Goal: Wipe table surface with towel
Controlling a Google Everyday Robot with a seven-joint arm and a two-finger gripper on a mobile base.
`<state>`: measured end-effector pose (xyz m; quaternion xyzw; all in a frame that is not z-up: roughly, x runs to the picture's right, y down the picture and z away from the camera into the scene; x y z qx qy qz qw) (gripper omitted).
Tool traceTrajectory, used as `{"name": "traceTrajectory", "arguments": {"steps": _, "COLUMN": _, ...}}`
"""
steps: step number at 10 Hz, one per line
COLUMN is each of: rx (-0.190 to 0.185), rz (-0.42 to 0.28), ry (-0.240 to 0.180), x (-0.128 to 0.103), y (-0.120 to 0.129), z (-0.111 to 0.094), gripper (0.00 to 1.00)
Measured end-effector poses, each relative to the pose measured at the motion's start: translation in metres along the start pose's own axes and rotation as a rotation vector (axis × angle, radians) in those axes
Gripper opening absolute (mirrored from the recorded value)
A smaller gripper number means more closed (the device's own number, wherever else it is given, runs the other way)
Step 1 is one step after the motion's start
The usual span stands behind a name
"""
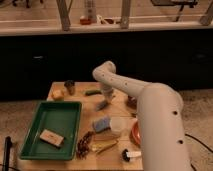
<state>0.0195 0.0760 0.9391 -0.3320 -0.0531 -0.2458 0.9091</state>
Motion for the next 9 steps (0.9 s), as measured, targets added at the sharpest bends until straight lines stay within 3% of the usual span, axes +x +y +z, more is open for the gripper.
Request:
{"name": "traceTrajectory", "arguments": {"steps": 3, "rx": -0.005, "rz": -0.084, "ry": -0.032, "x": -0.036, "y": -0.012, "z": 0.005, "gripper": 0.00}}
{"name": "traceTrajectory", "arguments": {"steps": 5, "rx": -0.012, "rz": -0.134, "ry": -0.052, "x": -0.055, "y": -0.001, "z": 0.007, "gripper": 0.00}}
{"name": "traceTrajectory", "arguments": {"steps": 9, "rx": -0.029, "rz": -0.125, "ry": -0.051, "x": -0.037, "y": 0.038, "z": 0.007, "gripper": 0.00}}
